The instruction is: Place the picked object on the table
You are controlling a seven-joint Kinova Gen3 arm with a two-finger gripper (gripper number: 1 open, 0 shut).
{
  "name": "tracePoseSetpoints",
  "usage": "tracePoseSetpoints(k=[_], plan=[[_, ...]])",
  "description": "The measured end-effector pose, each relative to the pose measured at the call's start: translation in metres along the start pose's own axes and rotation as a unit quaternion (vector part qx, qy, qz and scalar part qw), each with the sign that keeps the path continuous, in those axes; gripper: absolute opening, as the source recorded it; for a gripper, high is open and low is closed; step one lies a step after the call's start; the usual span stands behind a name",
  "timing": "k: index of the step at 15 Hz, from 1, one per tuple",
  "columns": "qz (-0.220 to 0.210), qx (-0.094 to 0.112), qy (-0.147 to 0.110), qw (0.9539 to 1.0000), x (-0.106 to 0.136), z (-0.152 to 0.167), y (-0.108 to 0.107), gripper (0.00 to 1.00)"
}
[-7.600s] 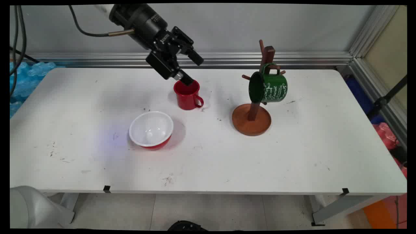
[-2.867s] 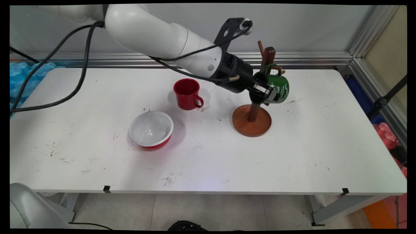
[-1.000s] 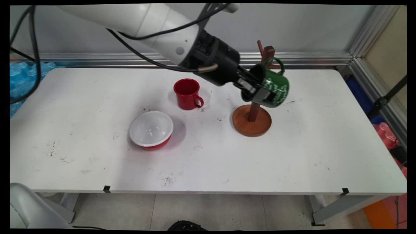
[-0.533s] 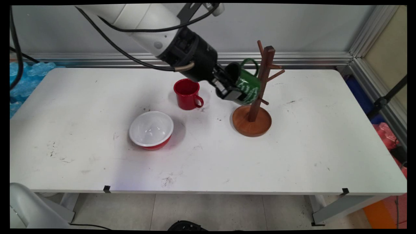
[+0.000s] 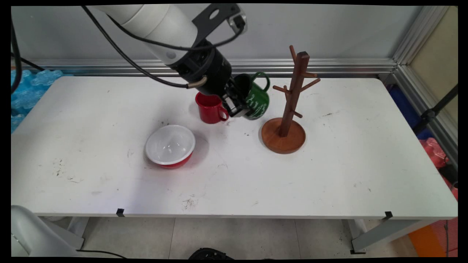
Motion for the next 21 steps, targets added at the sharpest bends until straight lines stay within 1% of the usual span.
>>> tracePoseSetpoints(k=[4, 8, 12, 17, 21], plan=[[0.009, 0.030, -0.046, 0.9984, -0.001, 0.009, 0.005, 0.00], [0.022, 0.049, -0.091, 0.9944, -0.004, 0.026, 0.010, 0.00], [0.038, 0.065, -0.136, 0.9878, -0.008, 0.053, 0.010, 0.00], [0.048, 0.074, -0.194, 0.9770, -0.017, 0.089, 0.007, 0.00], [0.050, 0.078, -0.222, 0.9706, -0.019, 0.110, 0.004, 0.00]])
